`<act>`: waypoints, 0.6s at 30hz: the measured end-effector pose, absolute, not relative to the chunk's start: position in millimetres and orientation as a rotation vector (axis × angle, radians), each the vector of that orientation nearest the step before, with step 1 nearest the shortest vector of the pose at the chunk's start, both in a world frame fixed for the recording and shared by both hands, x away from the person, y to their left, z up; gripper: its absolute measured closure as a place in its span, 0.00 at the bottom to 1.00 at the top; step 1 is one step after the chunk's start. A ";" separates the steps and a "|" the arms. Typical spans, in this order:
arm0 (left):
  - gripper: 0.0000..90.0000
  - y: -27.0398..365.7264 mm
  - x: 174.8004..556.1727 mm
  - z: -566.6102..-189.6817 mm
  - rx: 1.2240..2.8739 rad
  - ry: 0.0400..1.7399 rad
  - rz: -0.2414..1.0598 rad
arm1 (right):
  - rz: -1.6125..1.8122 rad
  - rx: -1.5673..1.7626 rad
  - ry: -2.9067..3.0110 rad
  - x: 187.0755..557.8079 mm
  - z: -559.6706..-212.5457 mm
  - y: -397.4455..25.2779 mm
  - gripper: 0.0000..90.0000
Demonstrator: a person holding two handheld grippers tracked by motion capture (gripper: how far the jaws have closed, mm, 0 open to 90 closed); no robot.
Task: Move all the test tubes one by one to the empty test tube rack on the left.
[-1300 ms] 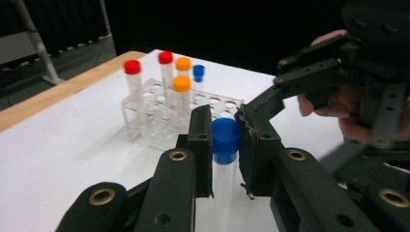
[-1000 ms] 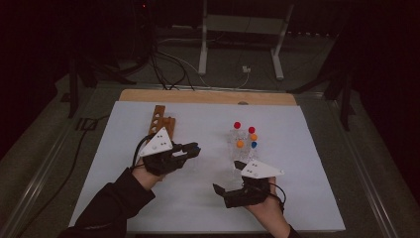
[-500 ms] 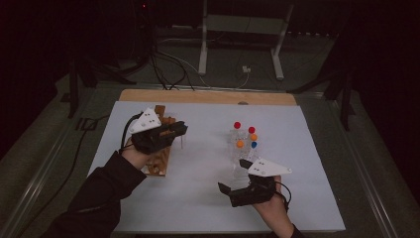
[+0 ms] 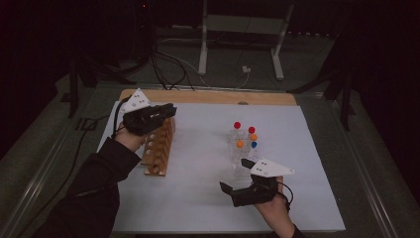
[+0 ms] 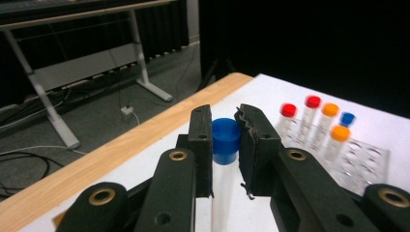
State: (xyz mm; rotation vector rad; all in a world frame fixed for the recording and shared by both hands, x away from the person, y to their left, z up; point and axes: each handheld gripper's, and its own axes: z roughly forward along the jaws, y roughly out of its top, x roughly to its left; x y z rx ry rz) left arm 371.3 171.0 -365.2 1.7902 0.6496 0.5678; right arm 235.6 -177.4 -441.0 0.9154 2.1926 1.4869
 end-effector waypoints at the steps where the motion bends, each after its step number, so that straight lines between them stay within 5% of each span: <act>1: 0.87 172.9 374.5 -364.2 1.784 0.657 0.573 | 1.480 0.916 2.190 235.6 -441.0 -177.2 0.00; 18: 0.87 206.1 423.2 -363.9 1.700 0.823 0.664 | 1.475 0.920 2.190 236.2 -442.0 -178.3 0.00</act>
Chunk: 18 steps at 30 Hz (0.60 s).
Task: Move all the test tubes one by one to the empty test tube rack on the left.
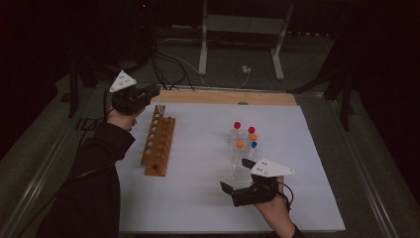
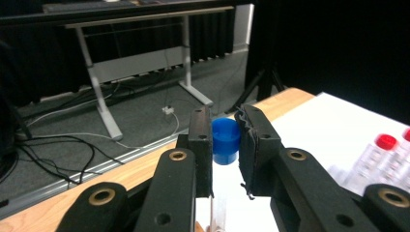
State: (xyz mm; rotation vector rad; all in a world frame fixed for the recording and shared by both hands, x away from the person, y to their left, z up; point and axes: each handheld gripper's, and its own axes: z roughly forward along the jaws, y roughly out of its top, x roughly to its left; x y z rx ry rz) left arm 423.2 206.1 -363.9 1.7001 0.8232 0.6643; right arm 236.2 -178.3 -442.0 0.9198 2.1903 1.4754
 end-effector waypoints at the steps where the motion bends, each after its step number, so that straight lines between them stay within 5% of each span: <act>1: 0.87 207.2 425.7 -365.8 1.707 0.831 0.677 | 1.476 0.918 2.192 236.2 -442.2 -178.1 0.00; 18: 0.87 219.7 453.7 -422.2 1.669 1.002 0.671 | 1.468 0.925 2.196 236.9 -444.2 -179.5 0.00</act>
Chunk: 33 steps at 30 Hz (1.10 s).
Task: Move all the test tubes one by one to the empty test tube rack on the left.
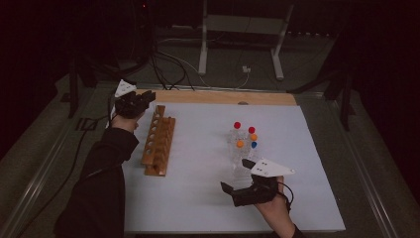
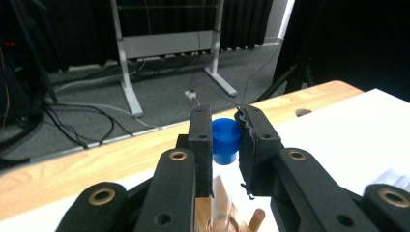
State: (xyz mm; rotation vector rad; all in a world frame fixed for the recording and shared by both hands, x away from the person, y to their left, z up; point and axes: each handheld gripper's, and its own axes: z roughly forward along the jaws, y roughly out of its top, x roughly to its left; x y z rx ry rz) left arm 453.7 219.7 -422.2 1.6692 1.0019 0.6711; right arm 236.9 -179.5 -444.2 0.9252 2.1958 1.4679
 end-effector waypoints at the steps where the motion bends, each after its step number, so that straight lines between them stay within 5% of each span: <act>1: 0.87 219.9 453.6 -425.2 1.665 1.006 0.665 | 1.467 0.926 2.198 237.0 -444.4 -179.4 0.00; 33: 0.86 211.0 454.6 -462.8 1.733 1.002 0.681 | 1.483 0.933 2.192 236.2 -441.9 -181.4 0.00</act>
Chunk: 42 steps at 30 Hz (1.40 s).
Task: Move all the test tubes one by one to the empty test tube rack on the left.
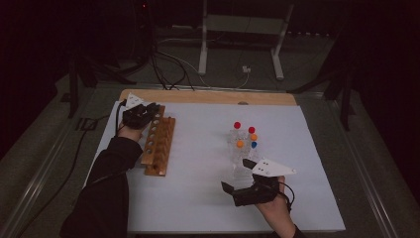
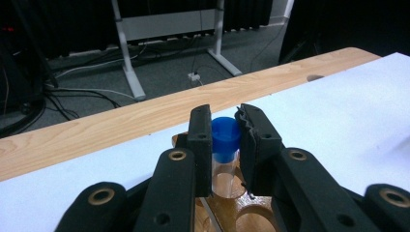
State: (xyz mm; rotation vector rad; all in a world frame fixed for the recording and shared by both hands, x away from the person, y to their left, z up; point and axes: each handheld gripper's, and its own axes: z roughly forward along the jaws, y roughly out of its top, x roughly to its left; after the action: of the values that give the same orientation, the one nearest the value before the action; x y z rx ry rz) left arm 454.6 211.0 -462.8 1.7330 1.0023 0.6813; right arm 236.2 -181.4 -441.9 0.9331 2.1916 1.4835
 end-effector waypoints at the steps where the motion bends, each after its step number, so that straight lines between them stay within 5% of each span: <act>1: 0.86 211.3 454.7 -462.4 1.736 1.004 0.677 | 1.484 0.932 2.191 236.2 -441.4 -181.6 0.00; 4: 0.85 211.4 454.6 -459.9 1.756 1.006 0.675 | 1.493 0.936 2.193 236.3 -439.9 -182.1 0.00; 7: 0.72 213.2 450.5 -454.4 1.743 0.992 0.690 | 1.503 0.936 2.192 236.8 -437.1 -184.1 0.00; 16: 0.53 219.1 417.3 -419.8 1.710 0.902 0.610 | 1.482 0.931 2.146 244.7 -425.3 -196.2 0.00; 23: 0.19 212.3 378.8 -406.1 1.733 0.795 0.458 | 1.434 0.959 2.095 261.6 -412.6 -218.7 0.00; 29: 0.04 197.2 343.4 -410.9 1.815 0.698 0.368 | 1.396 1.015 2.093 275.4 -417.7 -229.7 0.00; 33: 0.02 191.0 322.3 -414.6 1.830 0.646 0.331 | 1.367 1.064 2.097 283.7 -425.1 -234.4 0.00; 37: 0.02 186.0 301.3 -420.5 1.844 0.613 0.314 | 1.335 1.116 2.099 290.9 -435.2 -238.3 0.15; 42: 0.02 180.2 281.3 -430.2 1.867 0.581 0.310 | 1.248 1.188 2.100 298.8 -447.6 -241.4 0.18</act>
State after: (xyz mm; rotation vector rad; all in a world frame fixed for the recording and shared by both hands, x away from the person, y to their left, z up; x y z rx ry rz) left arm 281.3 180.2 -430.2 1.8667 0.5810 0.3099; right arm 298.8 -241.4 -447.6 1.1879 2.1002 1.2479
